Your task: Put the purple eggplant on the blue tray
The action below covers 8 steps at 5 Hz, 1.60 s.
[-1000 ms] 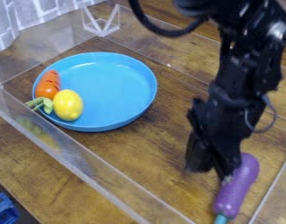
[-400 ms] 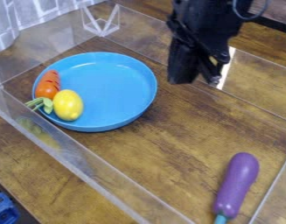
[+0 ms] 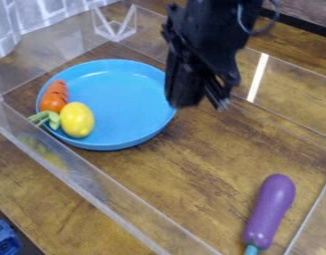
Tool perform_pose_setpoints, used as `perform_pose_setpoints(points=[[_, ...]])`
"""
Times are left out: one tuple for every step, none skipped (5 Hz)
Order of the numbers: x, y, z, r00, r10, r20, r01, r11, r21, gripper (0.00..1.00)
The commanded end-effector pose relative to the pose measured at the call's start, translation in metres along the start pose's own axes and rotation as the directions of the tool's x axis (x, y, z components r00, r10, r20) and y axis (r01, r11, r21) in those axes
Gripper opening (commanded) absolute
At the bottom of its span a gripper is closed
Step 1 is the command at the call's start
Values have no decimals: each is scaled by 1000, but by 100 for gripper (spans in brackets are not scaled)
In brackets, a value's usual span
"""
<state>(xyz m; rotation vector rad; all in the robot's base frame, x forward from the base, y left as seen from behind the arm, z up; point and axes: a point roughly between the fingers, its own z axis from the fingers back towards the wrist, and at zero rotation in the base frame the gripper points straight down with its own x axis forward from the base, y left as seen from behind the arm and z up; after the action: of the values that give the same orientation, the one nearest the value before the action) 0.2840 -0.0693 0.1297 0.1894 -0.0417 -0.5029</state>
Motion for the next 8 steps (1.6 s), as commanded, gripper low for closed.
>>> perform_pose_setpoints(points=[[0,-16,9,998,1,59,-1,1000,6,100],[8,-42,-8,997,-6,72,5,1000,5,100],[18,-64,-23,995,-18,102,19,1000,-6,100],[22,-79,-36,994,-30,109,30,1000,-3,100],[25,-86,-49,993,-31,118,32,999,-8,100],[29,-93,-60,993,-35,111,37,999,-14,100],[31,-95,-70,994,-33,102,35,999,-17,100],[33,-96,-77,995,-30,94,31,999,-16,100]])
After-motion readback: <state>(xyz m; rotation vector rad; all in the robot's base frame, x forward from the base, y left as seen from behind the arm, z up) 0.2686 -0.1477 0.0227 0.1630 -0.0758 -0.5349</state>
